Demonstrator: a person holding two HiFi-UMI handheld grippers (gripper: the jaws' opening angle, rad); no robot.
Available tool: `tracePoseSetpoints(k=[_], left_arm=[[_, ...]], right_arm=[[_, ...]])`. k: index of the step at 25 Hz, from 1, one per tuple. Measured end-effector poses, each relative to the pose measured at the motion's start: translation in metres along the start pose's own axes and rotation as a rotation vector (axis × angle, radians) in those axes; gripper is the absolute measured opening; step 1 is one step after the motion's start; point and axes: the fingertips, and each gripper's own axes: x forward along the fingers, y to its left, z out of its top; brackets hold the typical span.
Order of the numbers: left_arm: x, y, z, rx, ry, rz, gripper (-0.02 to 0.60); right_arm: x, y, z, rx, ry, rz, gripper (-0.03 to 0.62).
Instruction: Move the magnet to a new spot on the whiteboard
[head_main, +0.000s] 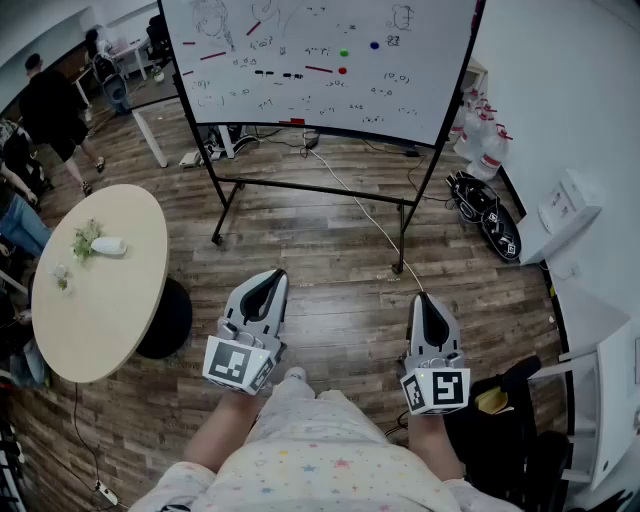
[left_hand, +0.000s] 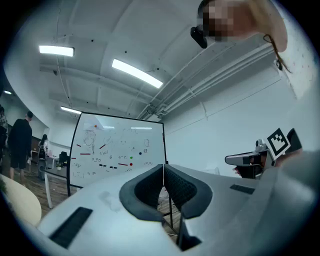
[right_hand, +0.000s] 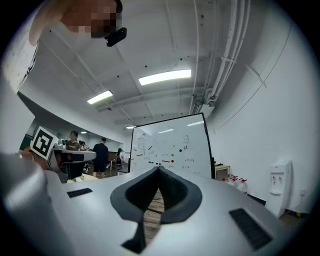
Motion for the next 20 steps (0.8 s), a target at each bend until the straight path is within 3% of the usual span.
tracePoseSetpoints(k=[14, 17, 20], left_arm=[[0.012, -0.013, -0.003, -0.003, 0.014, -0.028, 0.016], [0.016, -0.011, -0.004, -0.017, 0.012, -0.014, 0.027], [0.021, -0.002, -0.009, -0.038, 0.013, 0.003, 0.130]], right_arm=[[0.000, -0.013, -0.001, 0.039, 0.002, -0.029, 0.002], [0.007, -0.017, -0.001, 0.059, 0.022, -0.031, 0.065], [0.014, -0.020, -0.003, 0.072, 0.035, -0.039, 0.139]])
